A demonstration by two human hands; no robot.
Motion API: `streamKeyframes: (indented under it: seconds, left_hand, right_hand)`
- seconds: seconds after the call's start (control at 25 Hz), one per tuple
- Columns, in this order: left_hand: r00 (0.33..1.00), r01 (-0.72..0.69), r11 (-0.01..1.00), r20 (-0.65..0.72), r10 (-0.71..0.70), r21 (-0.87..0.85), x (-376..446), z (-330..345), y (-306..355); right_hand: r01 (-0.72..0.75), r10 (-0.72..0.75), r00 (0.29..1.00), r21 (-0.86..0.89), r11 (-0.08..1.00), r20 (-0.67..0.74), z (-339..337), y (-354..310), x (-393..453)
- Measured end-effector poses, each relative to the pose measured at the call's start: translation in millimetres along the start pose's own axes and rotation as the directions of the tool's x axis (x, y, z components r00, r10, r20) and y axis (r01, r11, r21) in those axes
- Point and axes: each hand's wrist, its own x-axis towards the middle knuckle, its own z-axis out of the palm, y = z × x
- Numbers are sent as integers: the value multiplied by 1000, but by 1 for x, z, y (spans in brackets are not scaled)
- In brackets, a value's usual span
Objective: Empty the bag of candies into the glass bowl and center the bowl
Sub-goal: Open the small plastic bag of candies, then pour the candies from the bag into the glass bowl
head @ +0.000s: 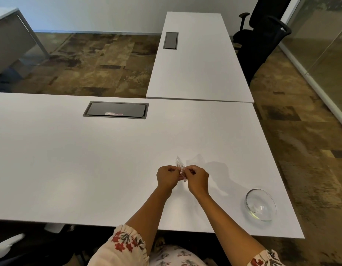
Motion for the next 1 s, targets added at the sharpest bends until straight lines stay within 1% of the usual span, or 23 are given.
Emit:
streamKeyframes:
  seconds: [0.12,0.24,0.32,0.44,0.56,0.68,0.8,1.0]
  left_hand:
    - [1000,-21,1000,-1,21,-4,-2,0,3]
    - [1000,-4,999,-31,3,-34,-5,0,6]
    - [999,-9,1000,-52,8,-15,-5,0,8]
    - [997,-63,996,-41,66,63,-5,-2,12]
    - [993,-115,981,-3,117,157,-5,-1,14]
    - [988,-149,944,-2,157,295,-5,-1,15]
    - [987,-124,914,-47,154,386,-2,-8,15]
    - [988,-71,905,-93,120,420,6,-17,8]
  right_hand:
    - [-14,14,1000,38,999,-5,-2,0,-1]
    - [-109,118,990,113,988,-79,-1,0,0]
    - [-122,133,986,111,986,-99,-1,-1,1]
    - [-88,91,993,47,995,-78,-5,-4,0]
    - [-98,97,995,-7,995,-20,-9,-7,2]
    - [-76,78,997,-149,986,12,-12,-10,6]
    - [-40,47,999,-254,966,20,-16,-9,10]
    - [-48,56,998,-284,958,21,-20,-5,12]
